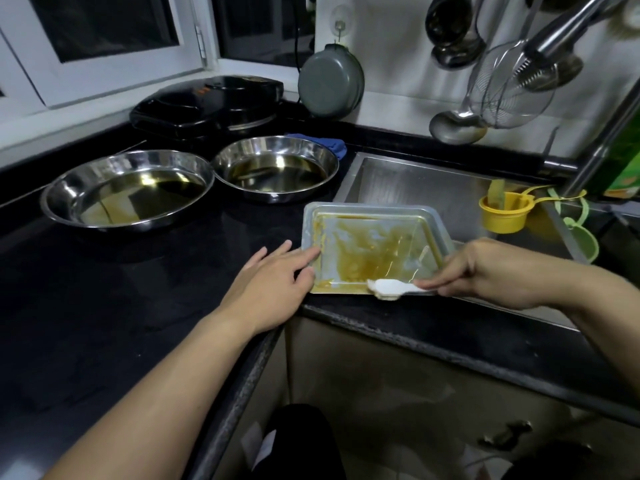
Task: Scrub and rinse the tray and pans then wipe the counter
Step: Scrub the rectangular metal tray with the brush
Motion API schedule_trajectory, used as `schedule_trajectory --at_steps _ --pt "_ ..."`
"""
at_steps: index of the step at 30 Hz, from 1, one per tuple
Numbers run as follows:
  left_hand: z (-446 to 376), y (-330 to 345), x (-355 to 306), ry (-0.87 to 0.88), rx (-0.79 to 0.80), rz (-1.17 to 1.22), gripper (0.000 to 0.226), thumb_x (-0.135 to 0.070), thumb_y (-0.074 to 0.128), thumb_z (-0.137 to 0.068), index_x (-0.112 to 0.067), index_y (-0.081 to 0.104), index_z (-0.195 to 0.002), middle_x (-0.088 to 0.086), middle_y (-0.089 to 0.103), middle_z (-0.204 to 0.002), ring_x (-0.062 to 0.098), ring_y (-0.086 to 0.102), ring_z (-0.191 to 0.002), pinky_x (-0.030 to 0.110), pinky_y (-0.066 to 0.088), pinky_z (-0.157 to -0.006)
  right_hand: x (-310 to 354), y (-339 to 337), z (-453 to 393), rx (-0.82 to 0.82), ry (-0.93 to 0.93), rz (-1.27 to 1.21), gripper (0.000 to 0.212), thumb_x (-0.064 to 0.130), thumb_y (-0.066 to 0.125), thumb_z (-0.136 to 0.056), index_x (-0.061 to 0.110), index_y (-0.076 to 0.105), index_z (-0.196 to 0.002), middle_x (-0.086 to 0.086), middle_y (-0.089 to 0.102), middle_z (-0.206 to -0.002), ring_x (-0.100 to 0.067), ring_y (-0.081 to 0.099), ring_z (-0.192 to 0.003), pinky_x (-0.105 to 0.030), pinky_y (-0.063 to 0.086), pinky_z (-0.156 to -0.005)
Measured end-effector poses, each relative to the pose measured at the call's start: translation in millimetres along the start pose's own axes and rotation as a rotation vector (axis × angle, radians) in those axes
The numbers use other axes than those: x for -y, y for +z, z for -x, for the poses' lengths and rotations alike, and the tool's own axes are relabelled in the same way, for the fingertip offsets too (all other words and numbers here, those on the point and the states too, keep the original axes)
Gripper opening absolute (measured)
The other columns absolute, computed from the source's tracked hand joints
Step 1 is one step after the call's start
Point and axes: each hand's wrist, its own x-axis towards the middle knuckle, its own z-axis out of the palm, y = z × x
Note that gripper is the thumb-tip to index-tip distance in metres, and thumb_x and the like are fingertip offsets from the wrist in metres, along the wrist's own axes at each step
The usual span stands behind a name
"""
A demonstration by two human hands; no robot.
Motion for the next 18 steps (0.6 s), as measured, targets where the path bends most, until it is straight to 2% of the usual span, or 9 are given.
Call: schedule_trajectory --at_steps 1,3,4,7,10,12,14,16,18 --pt "0.4 0.0 0.6 -0.008 -0.009 -0.003 0.049 -0.041 0.034 -0.106 -0.046 0.035 -0.155 -0.025 0.034 -0.160 -0.004 0.014 -0.153 0.032 0.007 -0.127 11.0 1.2 -10.5 -0.001 -0.022 0.015 0.033 0.026 0.068 -0.095 0.048 0.068 -0.120 0.036 0.068 -0.090 0.015 0.060 -0.092 -0.016 0.046 -0.087" --pt "0.7 1.1 0.2 -0.020 -0.024 -0.014 0.053 -0.040 0.035 -0.106 -0.040 0.029 -0.159 -0.017 0.032 -0.163 -0.004 0.015 -0.152 0.029 0.006 -0.127 34.3 6.2 -31.1 -0.004 -0.065 0.035 0.032 0.030 0.065 -0.097 0.045 0.067 -0.125 0.027 0.071 -0.101 0.009 0.057 -0.092 -0.014 0.042 -0.088" --pt "1.1 0.9 1.2 -0.025 -0.033 -0.016 0.055 -0.040 0.036 -0.106 -0.037 0.025 -0.160 -0.014 0.031 -0.164 -0.004 0.015 -0.152 0.027 0.006 -0.127 43.0 8.8 -39.4 -0.006 -0.079 0.033 0.032 0.031 0.065 -0.097 0.045 0.066 -0.125 0.029 0.070 -0.101 0.008 0.056 -0.093 -0.014 0.040 -0.088" --pt "0.0 0.6 3.3 -0.031 -0.047 -0.009 0.058 -0.041 0.038 -0.105 -0.034 0.024 -0.161 -0.009 0.030 -0.166 -0.004 0.015 -0.152 0.025 0.007 -0.126 37.3 5.8 -36.1 0.003 -0.060 0.025 0.031 0.029 0.066 -0.097 0.043 0.067 -0.123 0.038 0.062 -0.080 0.008 0.058 -0.088 -0.014 0.042 -0.086" --pt "-0.9 1.3 1.7 -0.032 -0.054 0.003 0.058 -0.041 0.039 -0.105 -0.033 0.026 -0.161 -0.009 0.030 -0.165 -0.005 0.015 -0.152 0.025 0.007 -0.126 0.3 -3.9 -5.0 0.002 0.022 0.015 0.031 0.027 0.069 -0.094 0.047 0.068 -0.118 0.038 0.067 -0.085 0.017 0.059 -0.092 -0.016 0.047 -0.084" --pt "-0.4 1.1 0.1 -0.033 -0.071 0.003 0.058 -0.039 0.038 -0.104 -0.033 0.027 -0.161 -0.010 0.031 -0.165 -0.004 0.016 -0.152 0.024 0.006 -0.126 -19.8 -7.6 8.8 -0.043 0.074 -0.028 0.032 0.025 0.071 -0.093 0.051 0.067 -0.112 0.043 0.063 -0.075 0.027 0.054 -0.082 -0.006 0.039 -0.076" --pt "0.1 0.6 -1.4 -0.028 -0.081 -0.003 0.058 -0.037 0.038 -0.104 -0.033 0.028 -0.161 -0.009 0.032 -0.165 -0.004 0.016 -0.152 0.023 0.005 -0.126 -30.9 -7.8 9.3 -0.107 0.102 -0.023 0.031 0.022 0.071 -0.093 0.047 0.070 -0.112 0.046 0.058 -0.068 0.029 0.051 -0.076 -0.002 0.037 -0.072" --pt "0.9 0.1 -1.8 -0.025 -0.086 -0.004 0.059 -0.034 0.038 -0.103 -0.033 0.027 -0.161 -0.008 0.033 -0.165 -0.003 0.017 -0.152 0.023 0.005 -0.125 -27.0 -6.7 2.7 -0.058 0.098 0.018 0.031 0.024 0.071 -0.093 0.047 0.071 -0.113 0.047 0.059 -0.074 0.028 0.053 -0.081 -0.003 0.041 -0.078" --pt "1.7 0.8 -2.3 -0.016 -0.081 -0.025 0.059 -0.033 0.037 -0.103 -0.031 0.025 -0.162 -0.007 0.033 -0.165 -0.001 0.017 -0.153 0.024 0.005 -0.125 -6.2 -3.5 -8.6 0.057 0.070 0.040 0.031 0.027 0.068 -0.095 0.051 0.068 -0.116 0.047 0.061 -0.080 0.021 0.056 -0.083 -0.009 0.044 -0.083"
